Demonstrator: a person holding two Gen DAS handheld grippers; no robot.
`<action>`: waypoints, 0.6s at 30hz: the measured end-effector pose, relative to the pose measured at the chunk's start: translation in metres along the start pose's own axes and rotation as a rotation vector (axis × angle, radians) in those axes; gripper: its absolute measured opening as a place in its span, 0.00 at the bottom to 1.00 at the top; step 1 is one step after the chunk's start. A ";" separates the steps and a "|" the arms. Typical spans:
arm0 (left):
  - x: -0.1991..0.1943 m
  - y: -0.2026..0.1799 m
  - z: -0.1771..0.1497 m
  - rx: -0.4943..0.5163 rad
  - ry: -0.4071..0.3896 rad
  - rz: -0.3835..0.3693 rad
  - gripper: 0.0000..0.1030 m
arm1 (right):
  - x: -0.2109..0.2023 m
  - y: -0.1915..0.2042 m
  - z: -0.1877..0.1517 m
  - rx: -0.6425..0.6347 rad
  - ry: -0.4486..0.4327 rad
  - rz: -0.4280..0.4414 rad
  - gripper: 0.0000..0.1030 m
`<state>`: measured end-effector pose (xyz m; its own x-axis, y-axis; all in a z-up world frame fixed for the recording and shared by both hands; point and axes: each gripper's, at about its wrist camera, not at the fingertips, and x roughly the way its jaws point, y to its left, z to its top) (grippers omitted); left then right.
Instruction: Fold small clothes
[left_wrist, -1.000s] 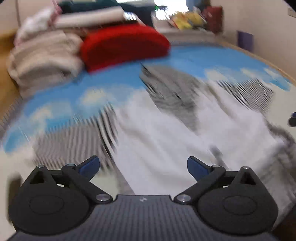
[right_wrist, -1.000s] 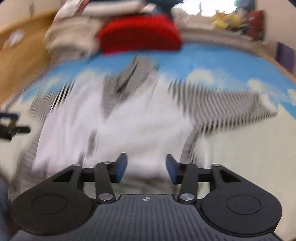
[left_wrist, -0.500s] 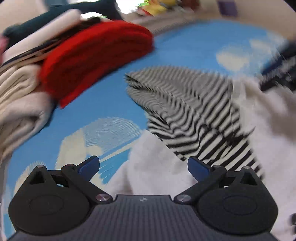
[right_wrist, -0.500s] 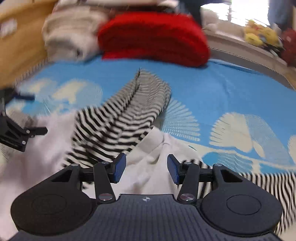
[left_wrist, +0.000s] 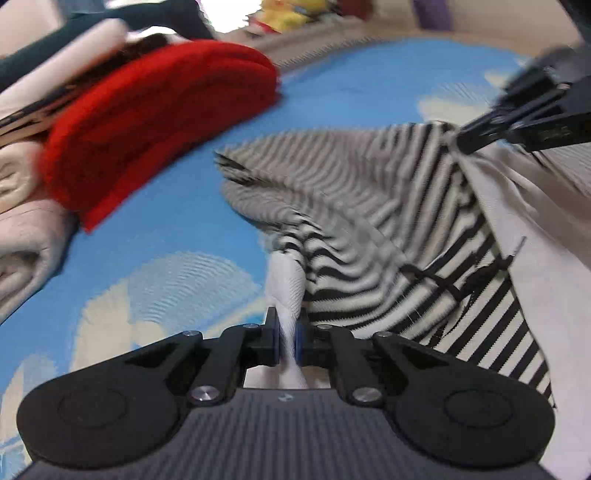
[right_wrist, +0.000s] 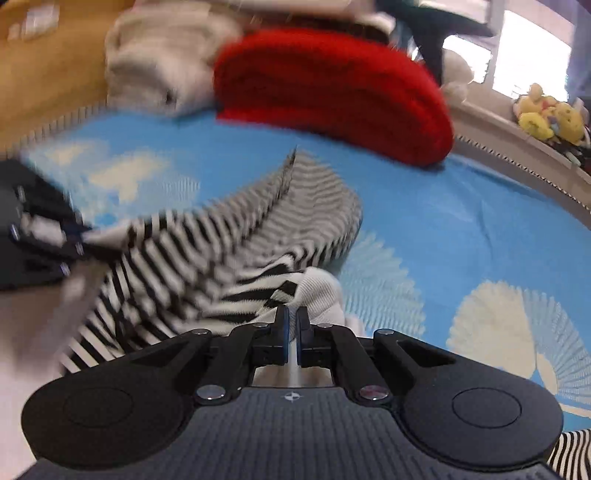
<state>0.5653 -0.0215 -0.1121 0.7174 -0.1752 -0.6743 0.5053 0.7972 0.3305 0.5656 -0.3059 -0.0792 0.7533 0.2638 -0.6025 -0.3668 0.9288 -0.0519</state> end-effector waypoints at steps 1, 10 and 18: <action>-0.001 0.009 0.003 -0.035 -0.017 0.017 0.08 | -0.006 -0.007 0.007 0.030 -0.032 -0.012 0.02; 0.073 0.029 -0.010 -0.227 0.061 0.218 0.66 | 0.068 -0.040 -0.003 0.273 0.059 -0.151 0.19; -0.024 0.066 -0.032 -0.312 -0.101 0.236 1.00 | -0.045 -0.102 -0.026 0.467 -0.166 -0.212 0.60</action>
<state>0.5663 0.0542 -0.0957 0.8478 -0.0102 -0.5302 0.1627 0.9566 0.2418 0.5553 -0.4195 -0.0677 0.8744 0.0599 -0.4815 0.0562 0.9732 0.2232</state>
